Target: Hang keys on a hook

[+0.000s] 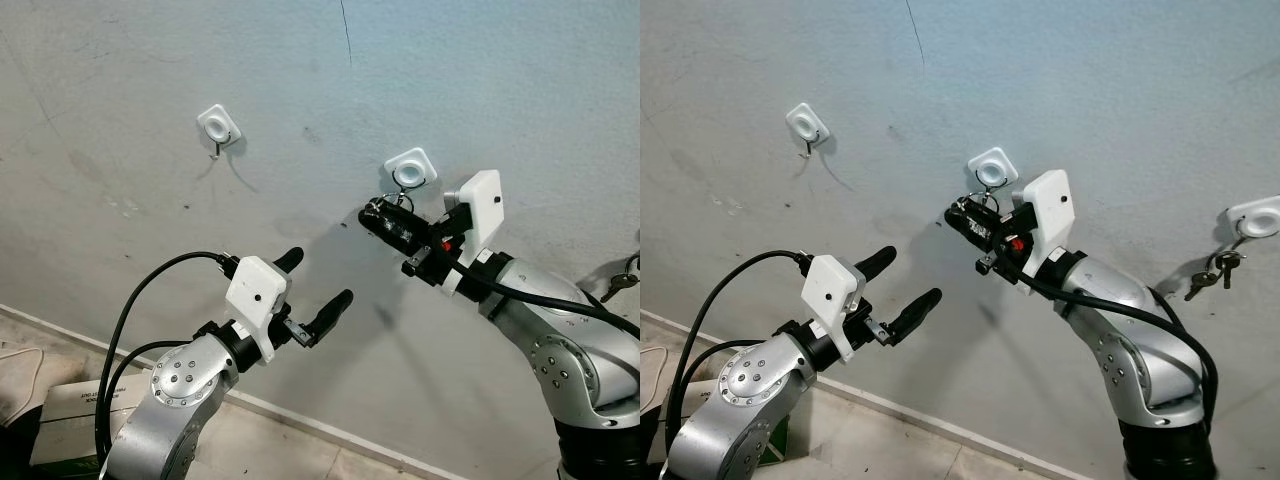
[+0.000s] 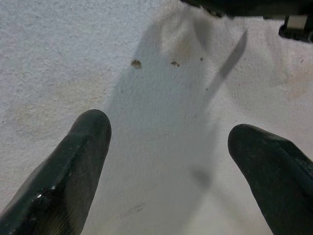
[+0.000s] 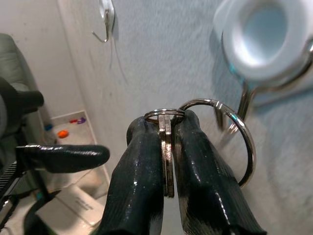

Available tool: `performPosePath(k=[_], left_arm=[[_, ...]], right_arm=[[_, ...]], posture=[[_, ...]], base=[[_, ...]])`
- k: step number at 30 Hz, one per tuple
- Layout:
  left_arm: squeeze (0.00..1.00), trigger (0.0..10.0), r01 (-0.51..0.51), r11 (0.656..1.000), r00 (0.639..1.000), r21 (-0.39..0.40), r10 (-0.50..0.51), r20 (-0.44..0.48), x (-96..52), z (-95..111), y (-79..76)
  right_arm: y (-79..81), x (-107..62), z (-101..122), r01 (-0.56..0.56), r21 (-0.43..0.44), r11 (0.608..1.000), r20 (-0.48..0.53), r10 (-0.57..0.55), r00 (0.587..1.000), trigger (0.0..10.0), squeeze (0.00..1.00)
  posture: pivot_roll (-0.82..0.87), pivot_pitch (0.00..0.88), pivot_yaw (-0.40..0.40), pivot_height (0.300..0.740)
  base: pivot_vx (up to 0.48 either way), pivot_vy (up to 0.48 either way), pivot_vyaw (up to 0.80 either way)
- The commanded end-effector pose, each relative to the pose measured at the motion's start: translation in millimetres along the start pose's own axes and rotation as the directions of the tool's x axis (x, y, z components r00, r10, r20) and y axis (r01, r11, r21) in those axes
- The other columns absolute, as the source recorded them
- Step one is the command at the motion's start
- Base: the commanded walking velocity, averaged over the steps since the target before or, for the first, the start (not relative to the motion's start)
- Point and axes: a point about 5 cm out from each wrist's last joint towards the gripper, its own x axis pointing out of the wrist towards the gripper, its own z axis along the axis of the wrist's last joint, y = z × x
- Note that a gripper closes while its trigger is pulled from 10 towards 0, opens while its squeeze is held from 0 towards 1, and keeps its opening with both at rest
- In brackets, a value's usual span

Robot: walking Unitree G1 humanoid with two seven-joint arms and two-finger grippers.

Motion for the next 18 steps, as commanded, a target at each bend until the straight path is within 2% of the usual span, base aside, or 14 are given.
performPosePath(k=[1, 10, 17, 18], left_arm=[[0.00, 10.0, 0.009, 1.000, 1.000, 0.010, -0.009, -0.009, 0.9, 0.1, -0.3], [0.00, 10.0, 0.011, 1.000, 1.000, 0.011, -0.011, -0.012, 0.6, 0.1, -1.1], [0.00, 10.0, 0.014, 1.000, 1.000, 0.008, -0.014, -0.014, 0.5, -0.5, -1.9], [0.00, 10.0, 0.015, 1.000, 1.000, 0.007, -0.015, -0.013, 0.8, -0.4, -2.1]], right_arm=[[-1.5, -1.6, -3.0, -0.001, 0.029, 1.000, -0.009, 0.001, 1.000, 10.0, 0.00], [1.3, -1.1, -15.6, -0.001, 0.046, 0.999, -0.043, 0.003, 0.999, 10.0, 0.00], [3.3, 4.7, -19.4, 0.105, -0.046, 0.993, -0.023, -0.106, 0.994, 10.0, 0.00], [3.8, 5.1, -20.1, 0.112, -0.055, 0.992, -0.022, -0.113, 0.993, 10.0, 0.56]], posture=[[0.08, 0.035, 0.008, 0.740], [0.08, 0.037, 0.010, 0.740], [0.08, 0.040, 0.007, 0.740], [0.08, 0.040, 0.006, 0.740]], base=[[0.000, 0.000, 0.00], [0.000, 0.000, 0.00], [0.000, 0.000, 0.00], [0.000, 0.000, 0.00]])
